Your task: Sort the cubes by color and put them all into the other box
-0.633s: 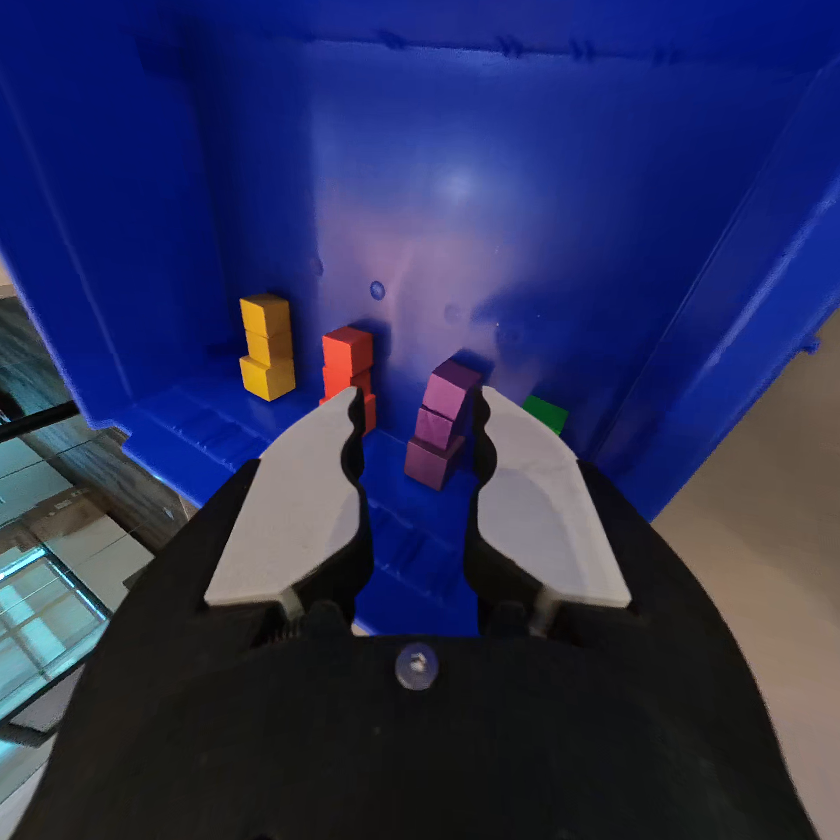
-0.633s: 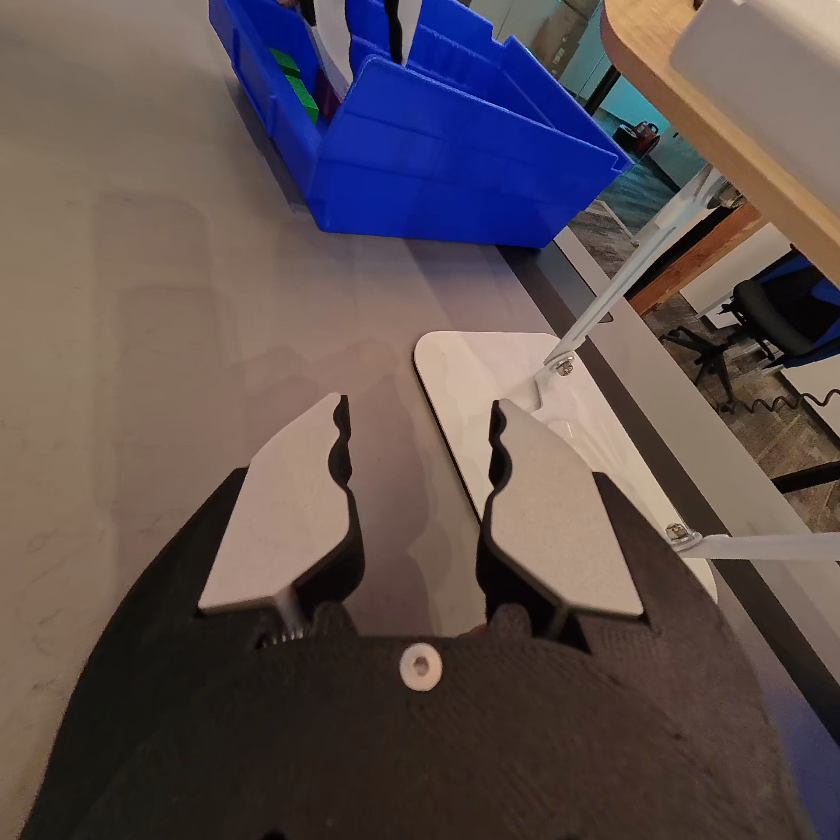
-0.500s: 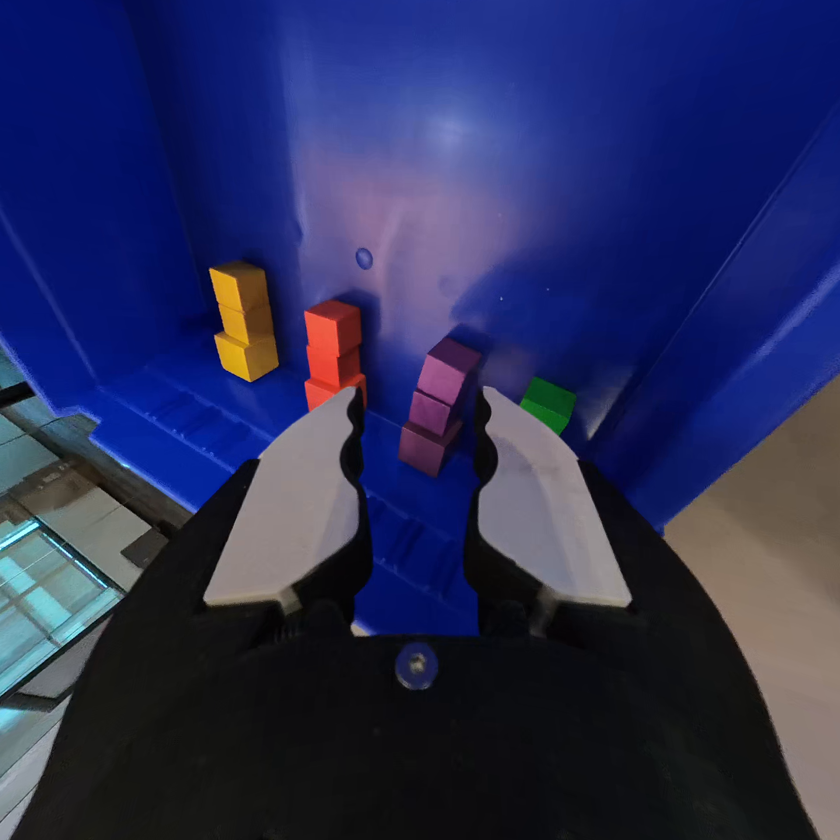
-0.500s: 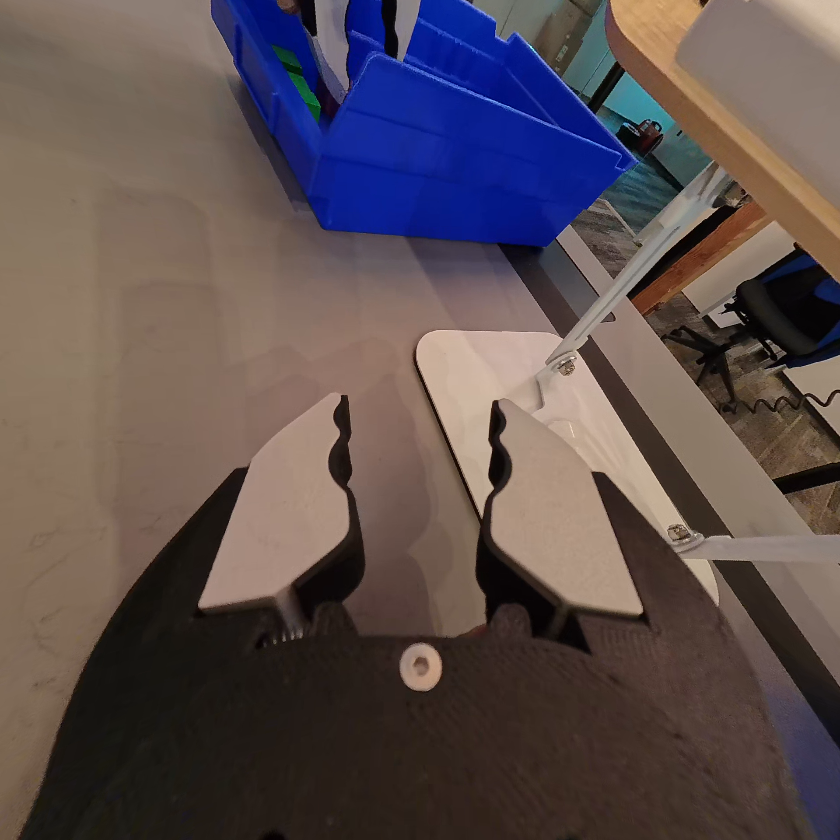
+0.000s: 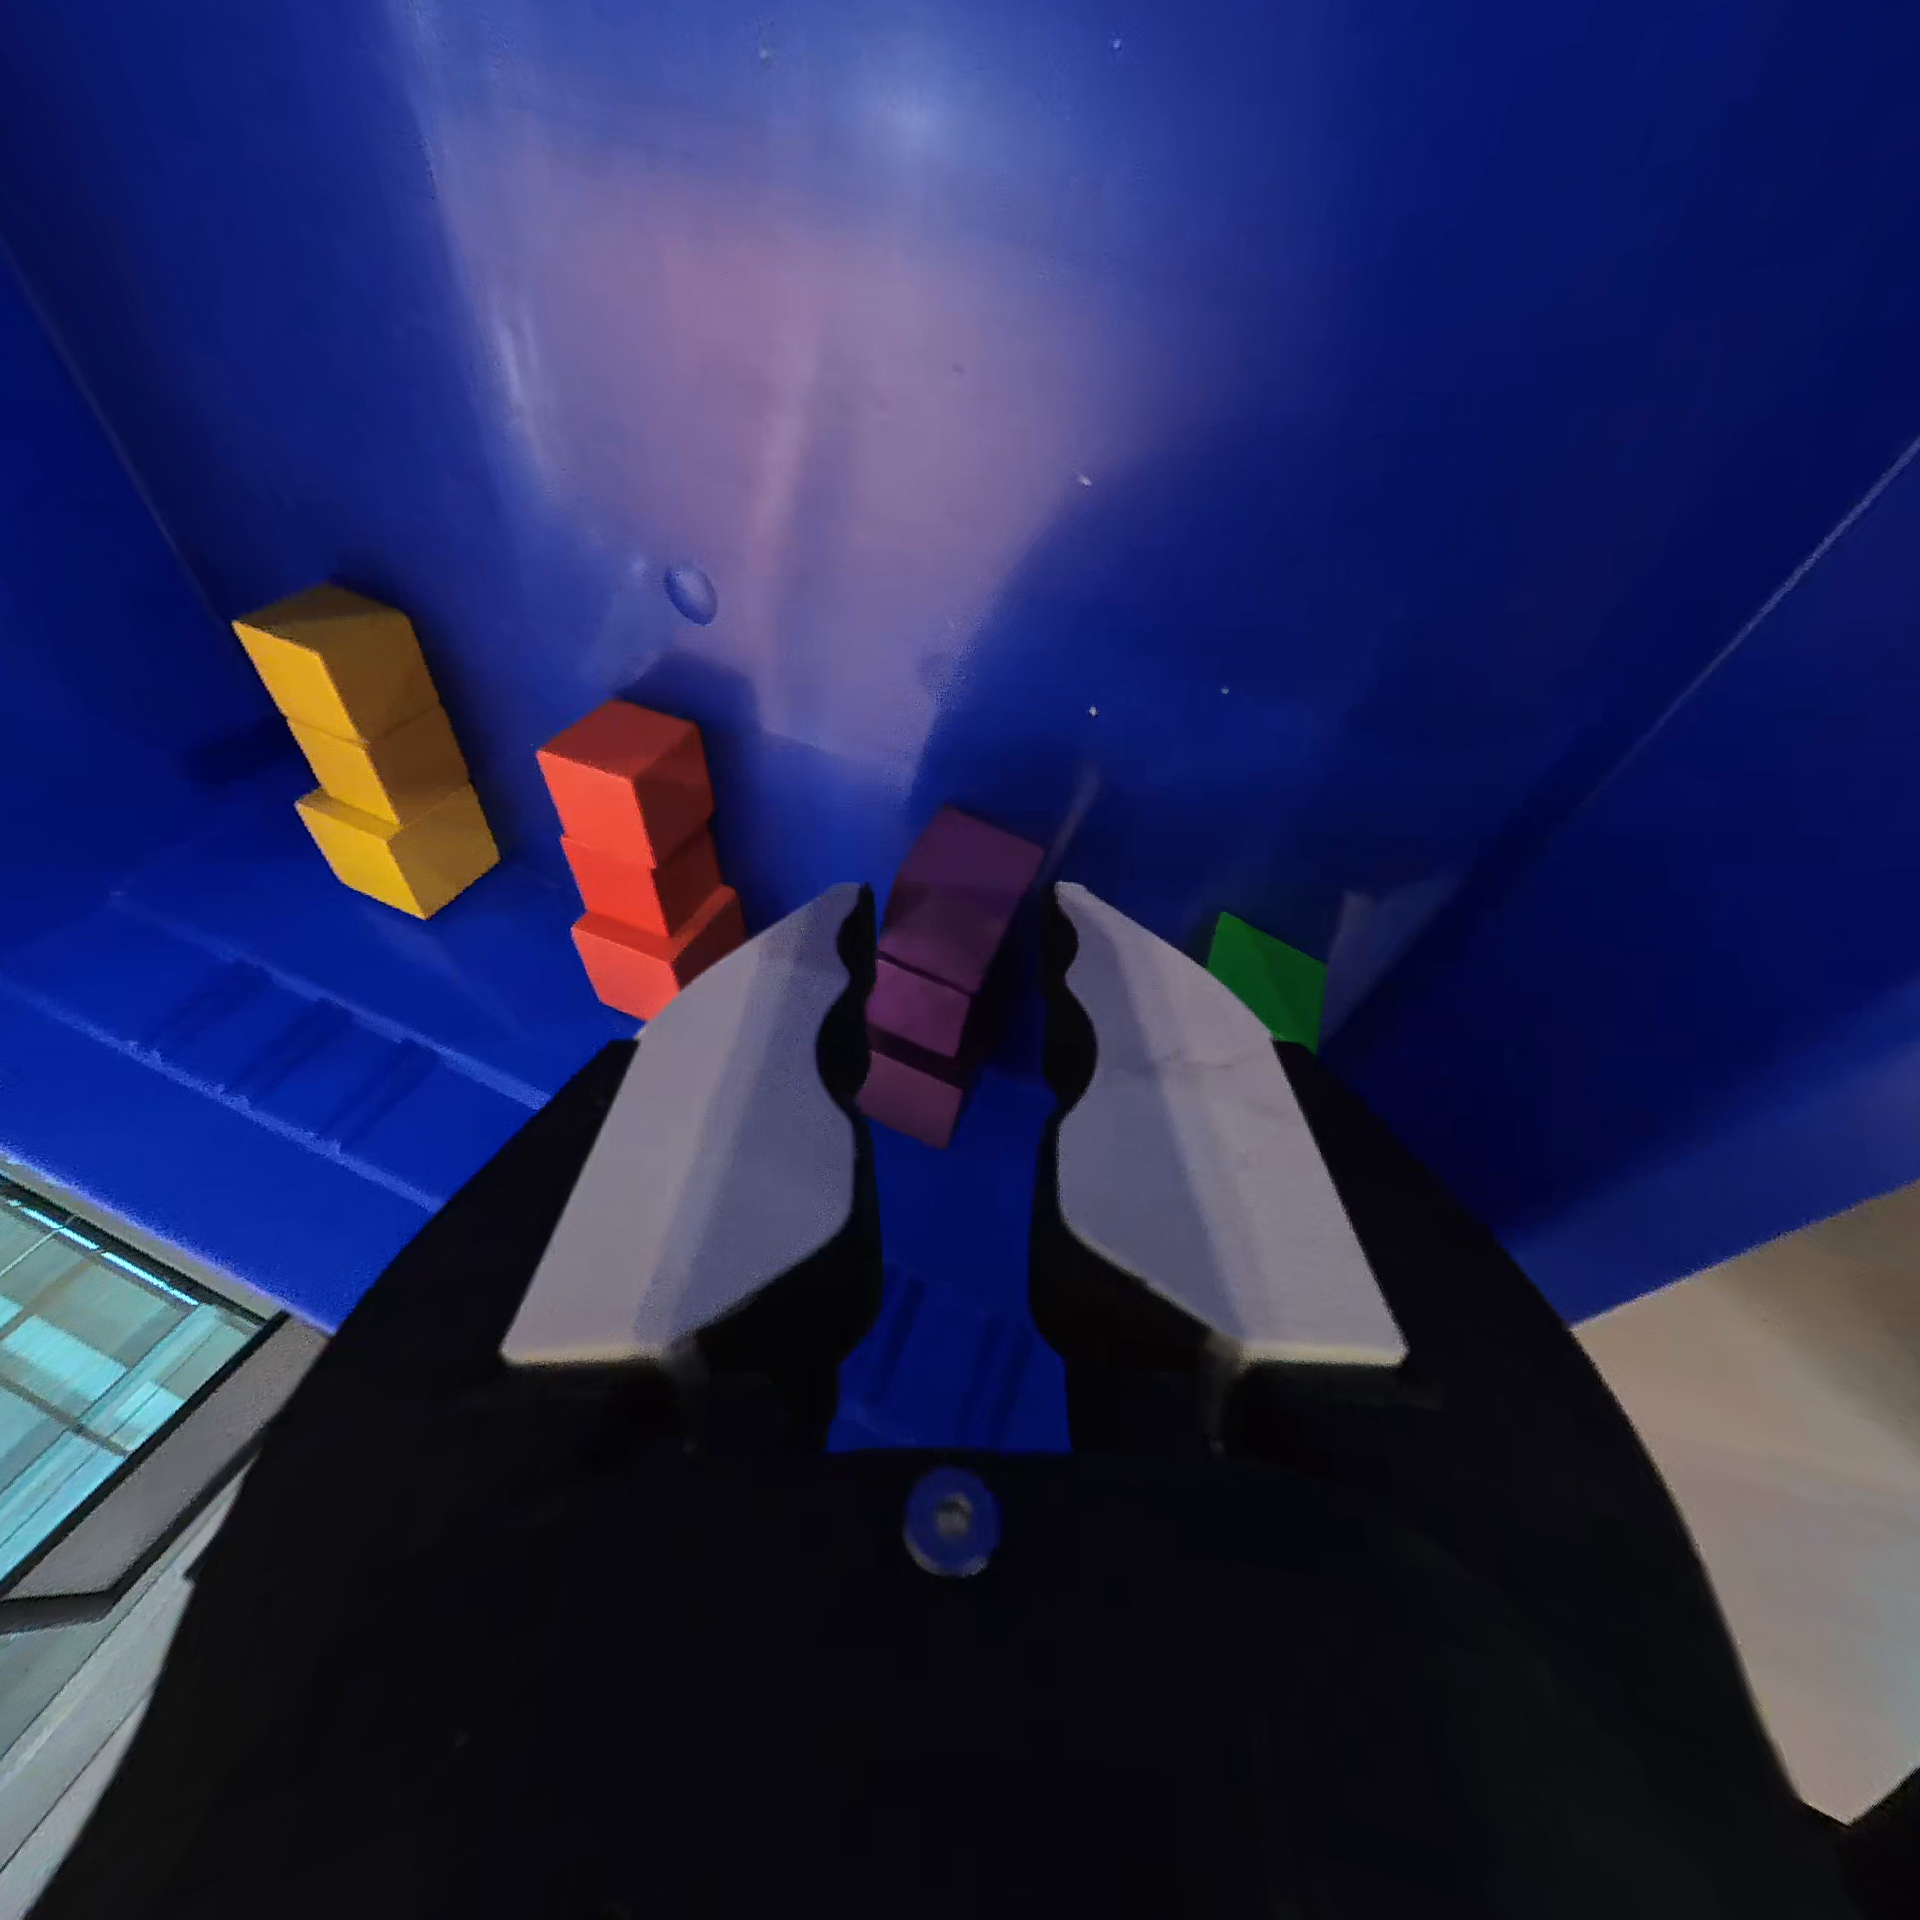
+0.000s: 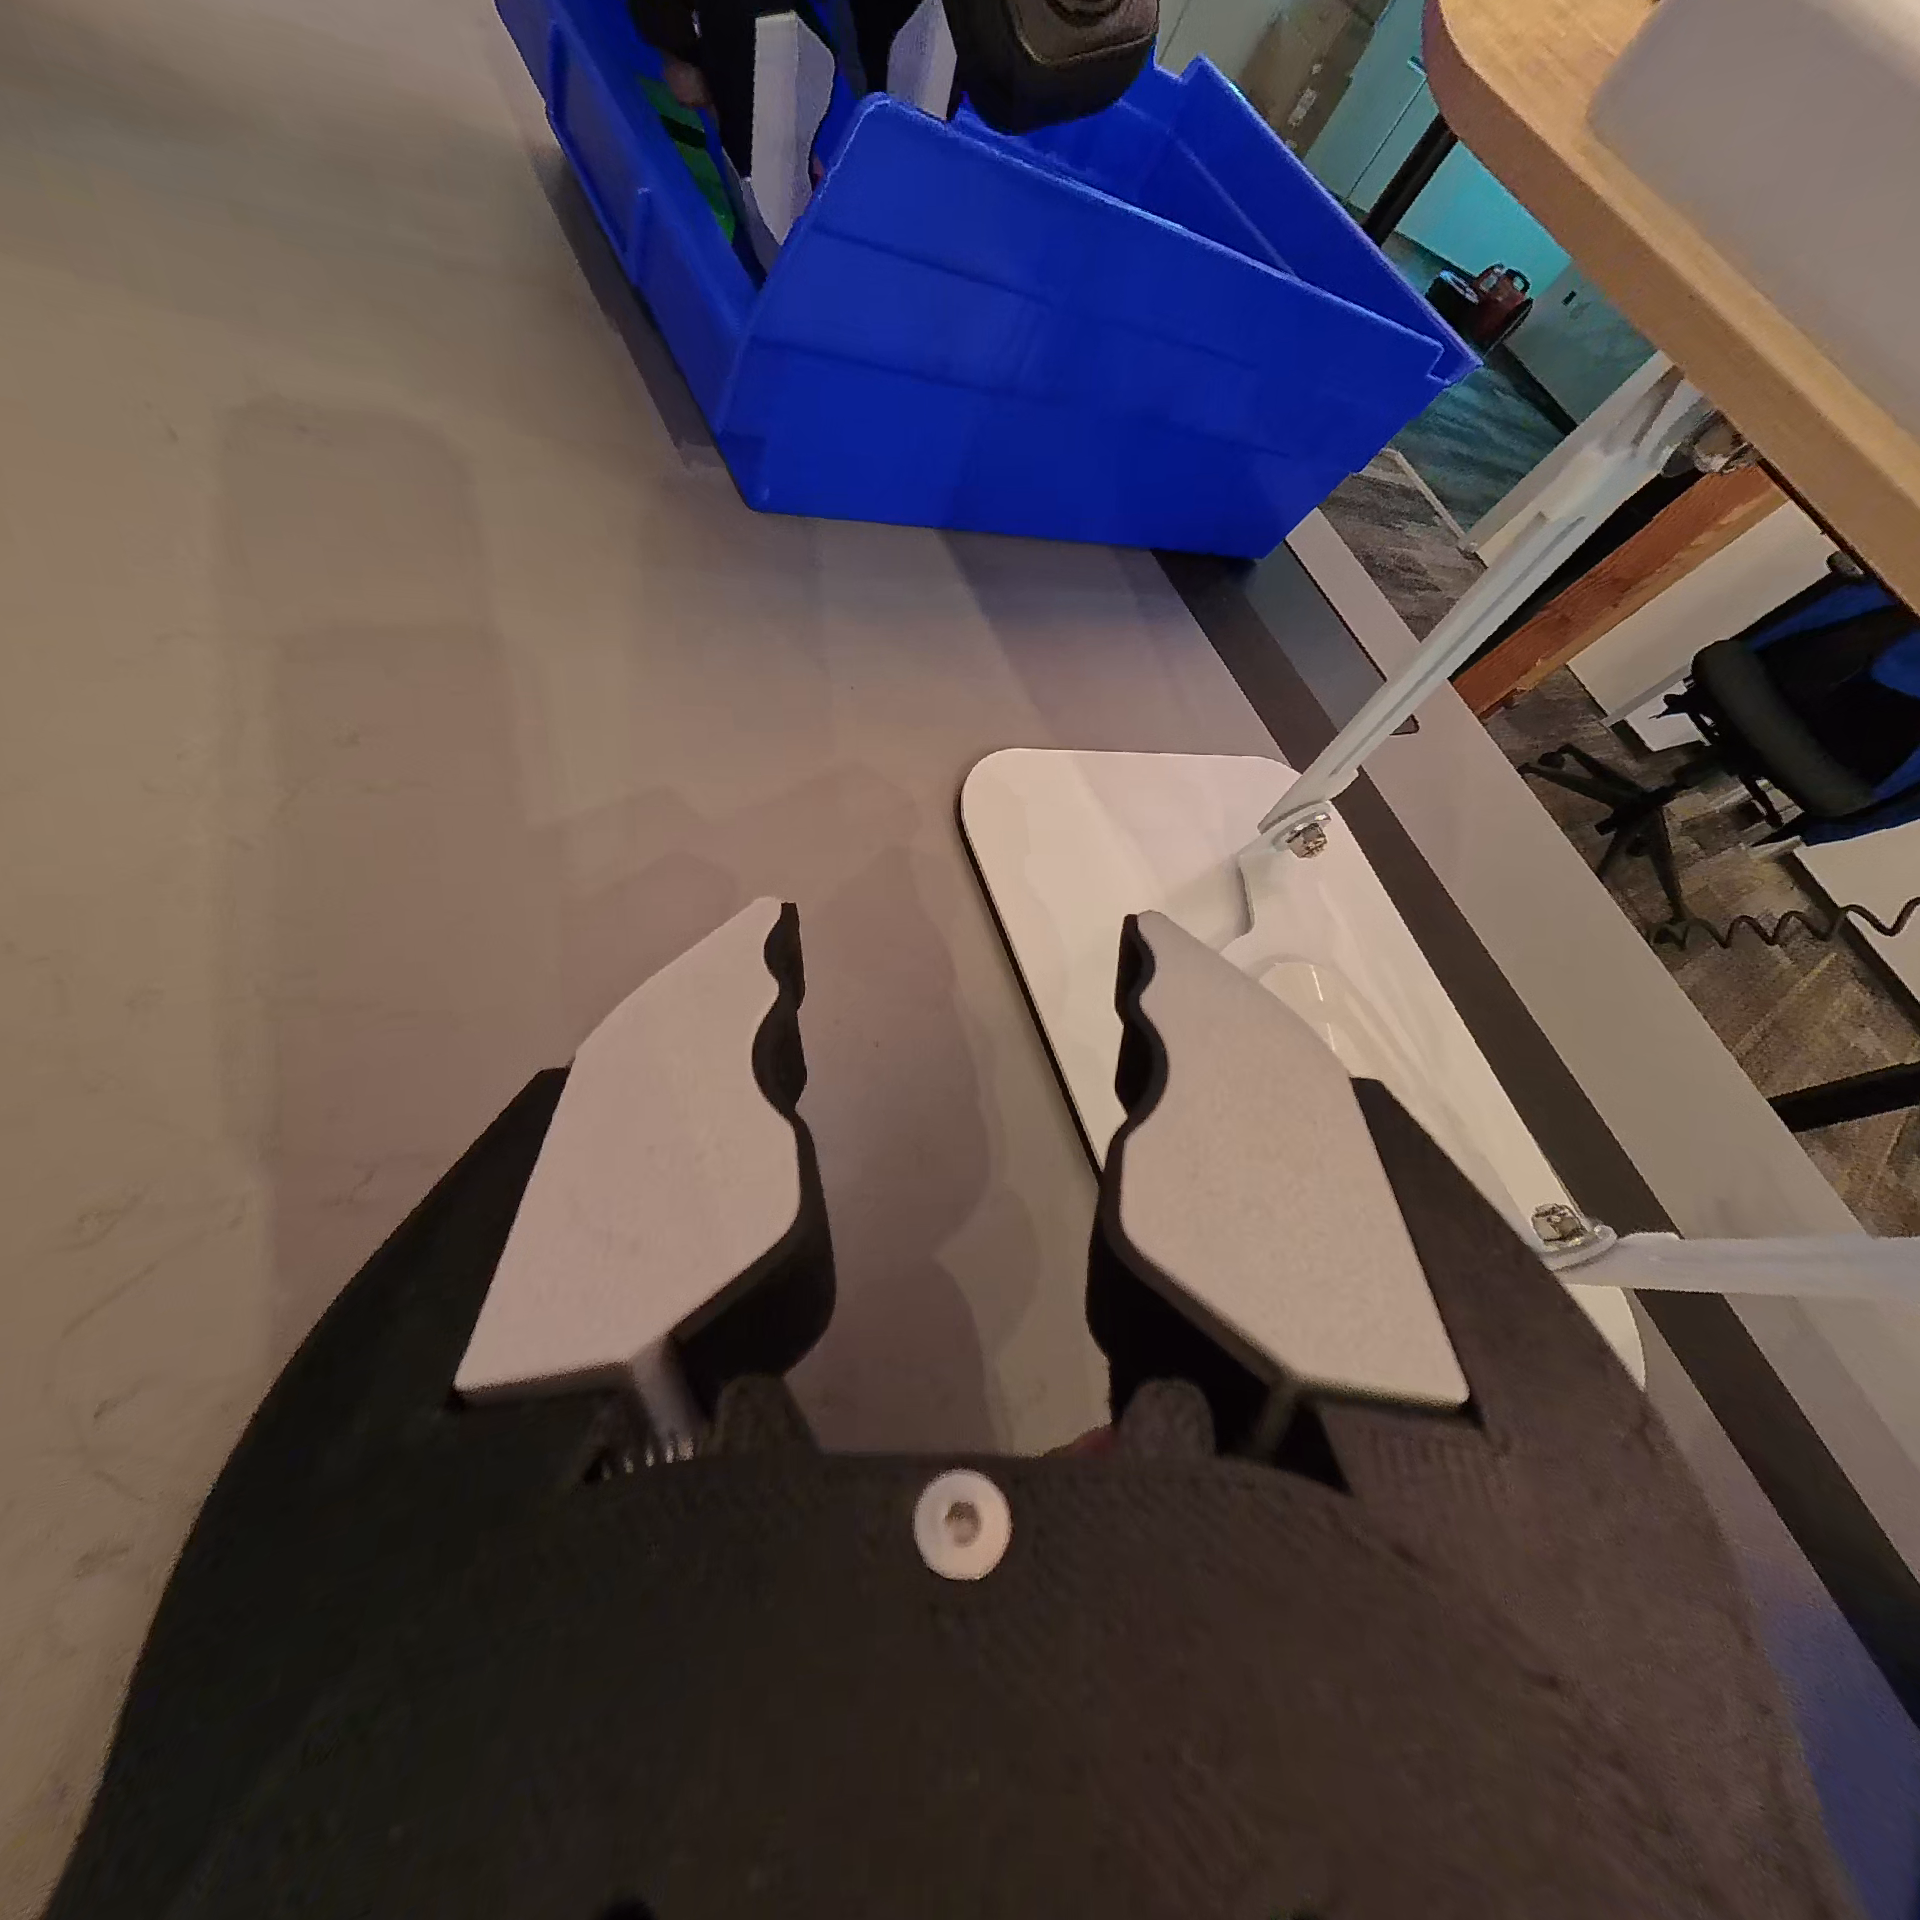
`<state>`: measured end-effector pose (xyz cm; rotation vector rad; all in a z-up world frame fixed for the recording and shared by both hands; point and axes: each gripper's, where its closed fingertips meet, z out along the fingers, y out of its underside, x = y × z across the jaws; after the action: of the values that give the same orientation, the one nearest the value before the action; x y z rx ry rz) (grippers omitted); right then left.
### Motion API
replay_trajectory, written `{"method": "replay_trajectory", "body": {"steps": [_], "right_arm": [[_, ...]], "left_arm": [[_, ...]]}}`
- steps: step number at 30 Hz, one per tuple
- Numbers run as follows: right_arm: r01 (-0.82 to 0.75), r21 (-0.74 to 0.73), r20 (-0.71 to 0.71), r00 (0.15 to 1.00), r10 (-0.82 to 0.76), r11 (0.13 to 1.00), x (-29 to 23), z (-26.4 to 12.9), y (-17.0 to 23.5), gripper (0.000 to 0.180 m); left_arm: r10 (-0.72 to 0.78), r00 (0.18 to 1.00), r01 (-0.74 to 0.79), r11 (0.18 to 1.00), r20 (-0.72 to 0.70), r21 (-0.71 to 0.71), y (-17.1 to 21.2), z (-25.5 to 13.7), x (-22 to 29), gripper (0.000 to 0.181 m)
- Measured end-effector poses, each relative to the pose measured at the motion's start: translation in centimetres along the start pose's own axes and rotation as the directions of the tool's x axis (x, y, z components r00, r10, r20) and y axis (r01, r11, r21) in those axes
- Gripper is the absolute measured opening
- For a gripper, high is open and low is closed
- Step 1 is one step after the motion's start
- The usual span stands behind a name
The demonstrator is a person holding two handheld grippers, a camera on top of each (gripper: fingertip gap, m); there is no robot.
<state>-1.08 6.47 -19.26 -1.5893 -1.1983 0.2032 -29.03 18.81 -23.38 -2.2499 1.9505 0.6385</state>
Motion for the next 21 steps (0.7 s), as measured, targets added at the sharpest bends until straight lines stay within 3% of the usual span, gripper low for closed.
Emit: {"method": "replay_trajectory", "body": {"steps": [10,21], "right_arm": [[0.004,-0.003,0.003,1.0,-0.004,1.0,-0.1,0.0,0.0,0.058],[-0.027,0.023,-0.005,1.0,0.027,0.999,0.2,-0.2,-0.3,0.056]], "left_arm": [[-0.015,1.0,0.015,1.0,0.014,0.003,0.3,-0.5,-0.4,0.022],[-0.05,0.976,-0.026,0.939,0.211,0.343,-2.7,-9.9,-1.7,0.021]]}}
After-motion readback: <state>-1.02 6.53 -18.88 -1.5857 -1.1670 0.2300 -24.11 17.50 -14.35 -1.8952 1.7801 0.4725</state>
